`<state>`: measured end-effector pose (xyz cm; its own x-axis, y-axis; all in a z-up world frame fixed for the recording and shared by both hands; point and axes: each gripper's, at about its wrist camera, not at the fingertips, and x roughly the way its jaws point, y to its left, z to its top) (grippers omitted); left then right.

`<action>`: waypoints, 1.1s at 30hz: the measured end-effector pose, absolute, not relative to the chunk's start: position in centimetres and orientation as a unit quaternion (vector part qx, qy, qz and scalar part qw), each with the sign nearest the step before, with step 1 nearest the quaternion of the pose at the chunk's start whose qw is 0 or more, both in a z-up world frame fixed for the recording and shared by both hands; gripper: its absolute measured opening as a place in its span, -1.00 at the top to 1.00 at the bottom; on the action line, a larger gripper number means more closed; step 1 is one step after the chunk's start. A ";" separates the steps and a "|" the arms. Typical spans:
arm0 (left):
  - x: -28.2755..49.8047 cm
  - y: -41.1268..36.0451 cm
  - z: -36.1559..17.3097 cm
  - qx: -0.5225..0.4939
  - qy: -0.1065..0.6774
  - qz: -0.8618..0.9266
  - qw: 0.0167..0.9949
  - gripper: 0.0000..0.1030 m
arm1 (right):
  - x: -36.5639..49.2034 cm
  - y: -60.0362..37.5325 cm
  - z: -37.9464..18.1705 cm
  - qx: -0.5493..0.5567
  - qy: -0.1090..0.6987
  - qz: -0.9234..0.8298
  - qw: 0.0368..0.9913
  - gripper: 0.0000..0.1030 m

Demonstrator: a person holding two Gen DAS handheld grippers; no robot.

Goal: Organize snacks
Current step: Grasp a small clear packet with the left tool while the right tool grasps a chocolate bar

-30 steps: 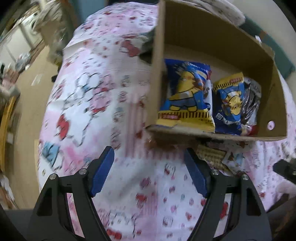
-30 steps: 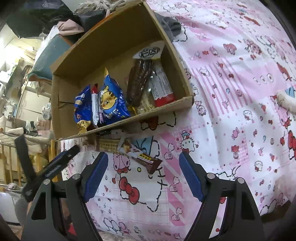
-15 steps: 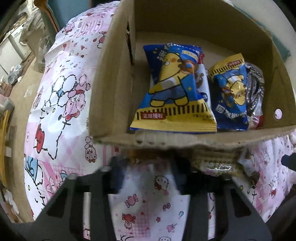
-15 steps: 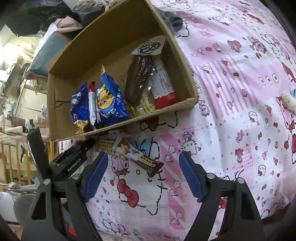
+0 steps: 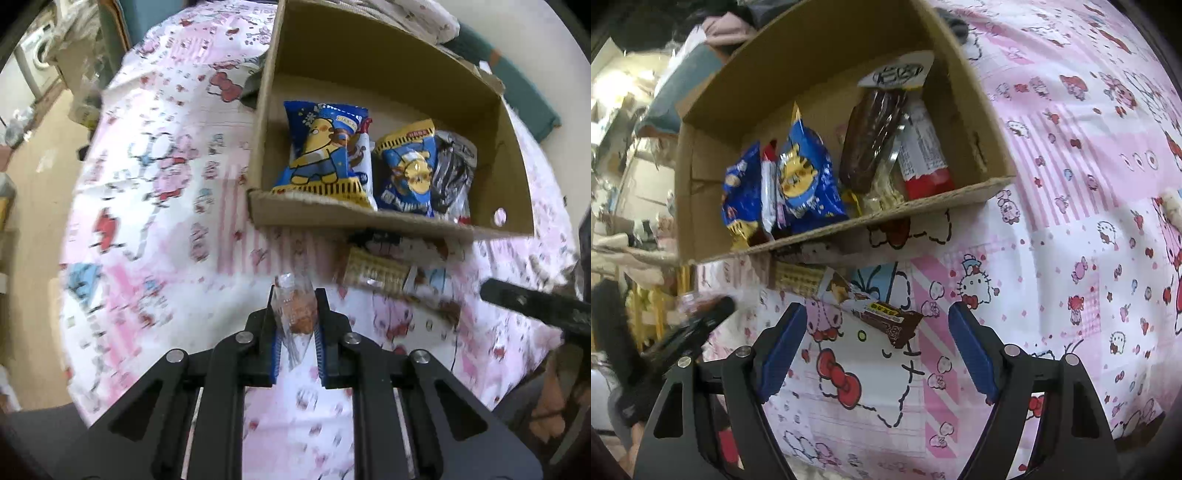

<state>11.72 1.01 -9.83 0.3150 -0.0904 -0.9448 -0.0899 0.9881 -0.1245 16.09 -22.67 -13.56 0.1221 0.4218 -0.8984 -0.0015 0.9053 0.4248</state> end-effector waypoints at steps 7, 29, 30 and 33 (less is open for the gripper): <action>9.1 2.3 -8.0 -0.082 0.595 0.014 0.799 0.76 | 16.7 -18.0 -15.4 0.053 0.670 0.161 0.723 -0.56; 9.3 2.4 -6.8 -0.069 0.559 0.021 0.826 0.76 | 11.2 -17.6 -11.5 0.031 0.646 0.269 0.714 0.58; 9.3 2.5 -6.7 -0.067 0.557 0.024 0.828 0.76 | 11.2 -17.3 -11.0 0.034 0.642 0.273 0.716 0.58; 9.2 2.8 -6.3 -0.066 0.548 0.030 0.833 0.76 | 11.3 -16.5 -9.1 0.042 0.627 0.296 0.719 0.58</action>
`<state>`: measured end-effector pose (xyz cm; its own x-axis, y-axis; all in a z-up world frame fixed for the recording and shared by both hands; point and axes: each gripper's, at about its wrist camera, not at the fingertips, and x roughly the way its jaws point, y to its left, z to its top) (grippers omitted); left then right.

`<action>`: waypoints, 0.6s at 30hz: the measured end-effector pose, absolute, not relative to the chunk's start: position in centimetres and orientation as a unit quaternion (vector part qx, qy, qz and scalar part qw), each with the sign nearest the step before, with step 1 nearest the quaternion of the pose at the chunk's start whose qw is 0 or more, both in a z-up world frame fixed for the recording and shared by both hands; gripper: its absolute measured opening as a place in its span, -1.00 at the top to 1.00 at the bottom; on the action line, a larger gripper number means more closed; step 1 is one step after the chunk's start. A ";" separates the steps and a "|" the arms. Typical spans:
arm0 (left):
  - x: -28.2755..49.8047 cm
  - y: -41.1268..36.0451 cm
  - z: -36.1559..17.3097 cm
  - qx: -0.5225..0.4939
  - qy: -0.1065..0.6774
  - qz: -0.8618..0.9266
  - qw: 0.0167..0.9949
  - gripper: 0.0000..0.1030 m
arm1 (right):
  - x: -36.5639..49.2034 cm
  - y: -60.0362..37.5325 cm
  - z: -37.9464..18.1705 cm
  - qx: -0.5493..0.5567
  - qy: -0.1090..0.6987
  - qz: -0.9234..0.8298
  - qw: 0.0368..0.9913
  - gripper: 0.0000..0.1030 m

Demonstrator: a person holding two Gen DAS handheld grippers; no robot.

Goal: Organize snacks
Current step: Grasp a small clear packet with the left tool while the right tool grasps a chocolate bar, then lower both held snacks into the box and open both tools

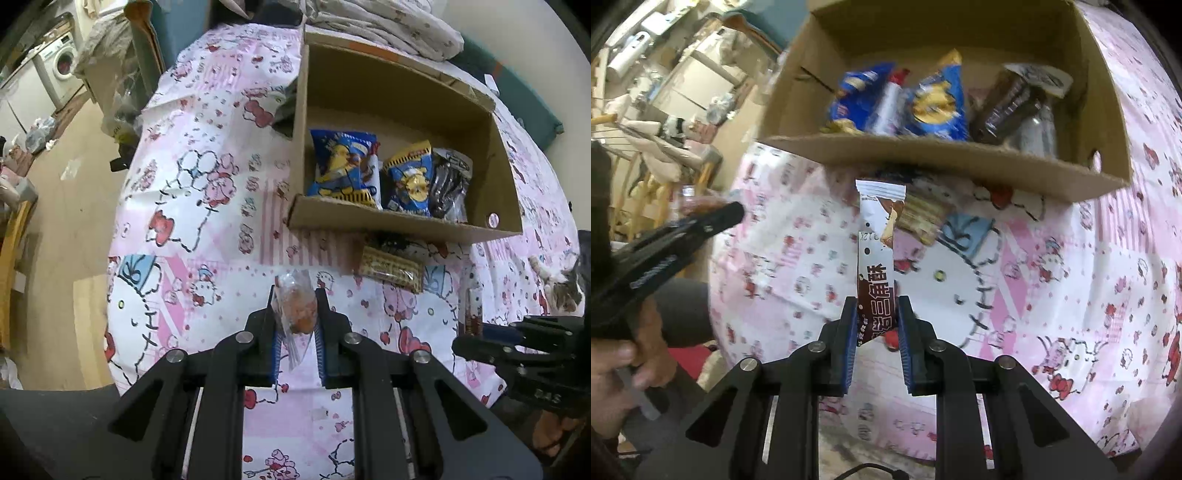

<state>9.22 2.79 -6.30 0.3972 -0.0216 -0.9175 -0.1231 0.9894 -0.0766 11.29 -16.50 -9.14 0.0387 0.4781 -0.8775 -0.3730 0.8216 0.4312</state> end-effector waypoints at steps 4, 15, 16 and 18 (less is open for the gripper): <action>9.1 2.9 -5.3 -0.065 0.526 0.027 0.848 0.76 | 11.0 -15.7 -7.4 0.055 0.596 0.331 0.730 0.58; 10.9 1.4 -2.3 -0.026 0.490 0.025 0.871 0.76 | 13.4 -18.9 -4.0 0.133 0.502 0.299 0.801 0.58; 11.3 1.2 -1.8 -0.023 0.486 0.025 0.873 0.76 | 13.6 -19.3 -4.0 0.139 0.496 0.291 0.806 0.58; 12.1 0.7 -0.9 -0.015 0.478 0.025 0.878 0.76 | 14.4 -20.3 -4.1 0.152 0.492 0.270 0.813 0.58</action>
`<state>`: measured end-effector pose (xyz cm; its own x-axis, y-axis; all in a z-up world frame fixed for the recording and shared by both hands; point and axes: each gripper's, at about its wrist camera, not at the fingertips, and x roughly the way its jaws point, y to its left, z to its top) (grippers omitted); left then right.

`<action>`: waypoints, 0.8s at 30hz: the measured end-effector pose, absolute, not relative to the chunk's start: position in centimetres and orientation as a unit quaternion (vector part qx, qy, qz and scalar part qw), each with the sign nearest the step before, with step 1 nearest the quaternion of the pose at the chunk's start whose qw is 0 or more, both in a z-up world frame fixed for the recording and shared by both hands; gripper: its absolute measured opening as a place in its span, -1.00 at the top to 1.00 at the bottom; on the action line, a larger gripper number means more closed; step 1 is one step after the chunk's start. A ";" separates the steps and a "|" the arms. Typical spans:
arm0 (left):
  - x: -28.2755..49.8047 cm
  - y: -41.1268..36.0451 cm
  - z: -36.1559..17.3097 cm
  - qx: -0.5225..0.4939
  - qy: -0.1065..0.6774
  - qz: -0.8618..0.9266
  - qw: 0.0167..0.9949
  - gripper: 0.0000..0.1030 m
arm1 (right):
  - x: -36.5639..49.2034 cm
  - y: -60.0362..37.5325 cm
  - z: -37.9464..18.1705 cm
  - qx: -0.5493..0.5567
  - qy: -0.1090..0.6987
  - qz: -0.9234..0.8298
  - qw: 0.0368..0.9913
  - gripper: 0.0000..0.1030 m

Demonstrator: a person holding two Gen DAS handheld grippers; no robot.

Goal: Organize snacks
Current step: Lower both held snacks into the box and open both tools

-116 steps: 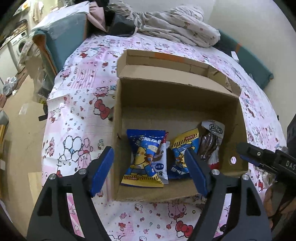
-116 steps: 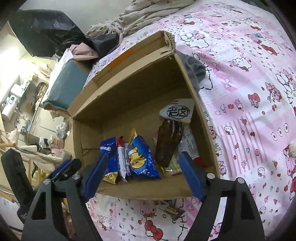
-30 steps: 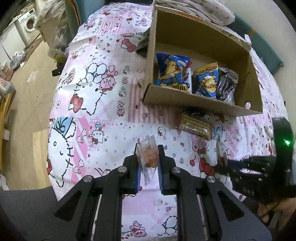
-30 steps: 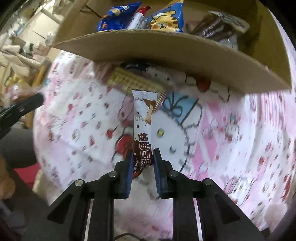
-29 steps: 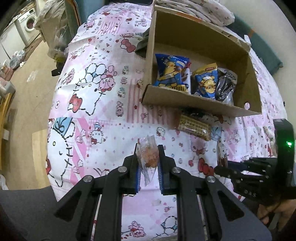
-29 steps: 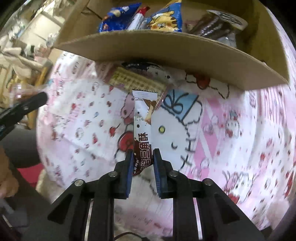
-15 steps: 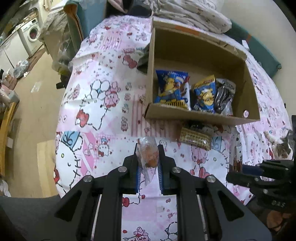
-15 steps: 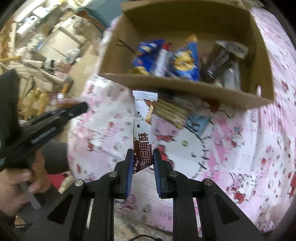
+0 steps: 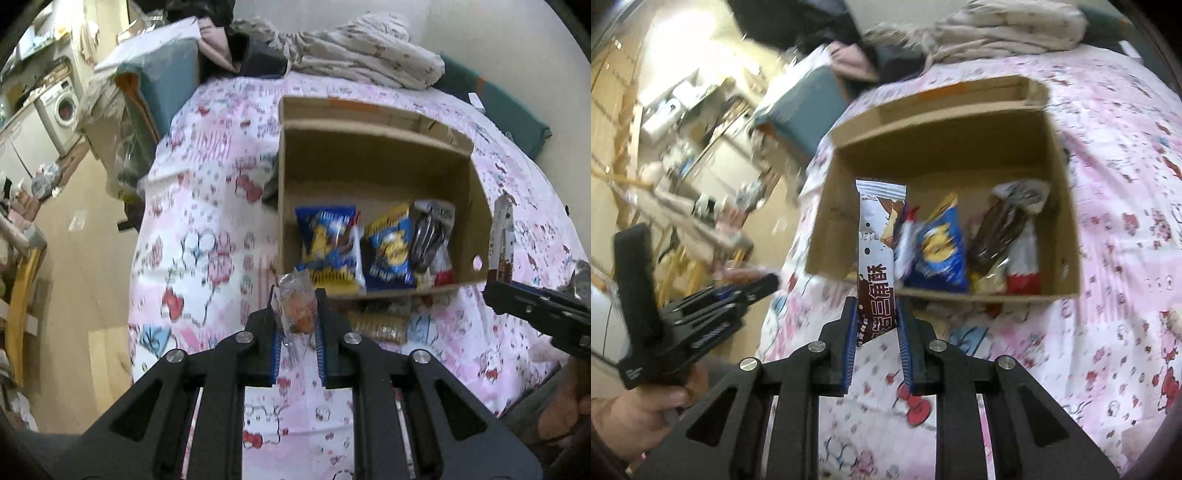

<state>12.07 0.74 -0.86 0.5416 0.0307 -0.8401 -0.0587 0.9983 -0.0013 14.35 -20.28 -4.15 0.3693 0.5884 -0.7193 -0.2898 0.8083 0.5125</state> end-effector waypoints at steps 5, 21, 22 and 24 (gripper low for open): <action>14.1 -0.4 0.7 -0.009 0.468 0.026 0.883 0.76 | 16.5 -22.0 -4.4 0.196 0.496 0.252 0.808 0.58; 21.6 -3.4 -1.2 -0.001 0.480 0.025 0.877 0.74 | 21.1 -23.5 -7.5 0.219 0.535 0.196 0.792 0.58; 21.9 -3.6 -1.3 0.002 0.480 0.025 0.877 0.74 | 21.3 -23.6 -7.8 0.222 0.539 0.194 0.789 0.58; 22.5 -4.2 -1.8 0.011 0.481 0.023 0.876 0.73 | 21.6 -23.8 -8.3 0.231 0.544 0.189 0.784 0.58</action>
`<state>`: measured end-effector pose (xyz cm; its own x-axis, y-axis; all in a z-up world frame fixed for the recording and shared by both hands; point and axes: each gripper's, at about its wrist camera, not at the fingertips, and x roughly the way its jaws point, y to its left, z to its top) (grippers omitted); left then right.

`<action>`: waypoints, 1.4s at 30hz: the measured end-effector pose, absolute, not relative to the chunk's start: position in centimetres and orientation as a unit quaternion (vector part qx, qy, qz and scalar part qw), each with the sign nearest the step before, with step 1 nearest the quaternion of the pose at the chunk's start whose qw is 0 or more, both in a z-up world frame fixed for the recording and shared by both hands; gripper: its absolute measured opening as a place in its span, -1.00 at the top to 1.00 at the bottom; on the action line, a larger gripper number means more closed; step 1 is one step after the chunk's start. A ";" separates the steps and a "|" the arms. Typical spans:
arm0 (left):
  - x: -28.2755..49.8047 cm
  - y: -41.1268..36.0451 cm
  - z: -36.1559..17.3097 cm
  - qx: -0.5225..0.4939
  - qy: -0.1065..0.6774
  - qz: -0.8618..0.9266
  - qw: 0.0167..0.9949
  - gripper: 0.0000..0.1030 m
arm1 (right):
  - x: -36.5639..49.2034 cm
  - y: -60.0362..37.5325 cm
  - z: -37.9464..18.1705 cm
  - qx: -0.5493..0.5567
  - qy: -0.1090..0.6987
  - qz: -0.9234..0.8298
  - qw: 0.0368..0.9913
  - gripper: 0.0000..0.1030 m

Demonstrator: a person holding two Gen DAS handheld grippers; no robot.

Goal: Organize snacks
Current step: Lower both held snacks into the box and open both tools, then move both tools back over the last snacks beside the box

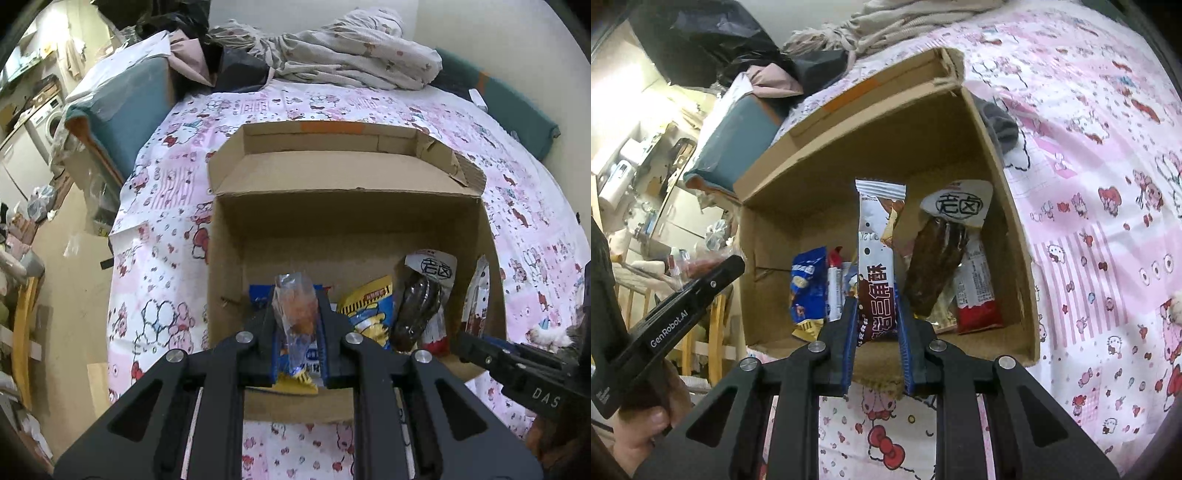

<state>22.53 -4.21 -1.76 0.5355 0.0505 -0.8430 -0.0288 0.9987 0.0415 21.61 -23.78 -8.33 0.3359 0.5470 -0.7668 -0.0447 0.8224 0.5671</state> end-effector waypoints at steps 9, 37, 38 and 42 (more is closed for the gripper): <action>24.3 -5.4 -3.6 0.018 0.484 0.019 0.875 0.73 | 22.1 -24.0 -9.9 0.279 0.565 0.197 0.751 0.51; 21.1 -3.1 -1.9 -0.009 0.466 0.037 0.884 -0.68 | 21.2 -24.9 -9.2 0.278 0.551 0.176 0.767 -0.44; 20.7 -2.9 -1.7 -0.008 0.463 0.042 0.885 -0.68 | 21.1 -24.7 -9.1 0.276 0.551 0.178 0.767 -0.44; 19.1 -1.8 -1.3 -0.010 0.457 0.042 0.888 -0.68 | 20.1 -24.3 -8.9 0.268 0.553 0.182 0.768 -0.44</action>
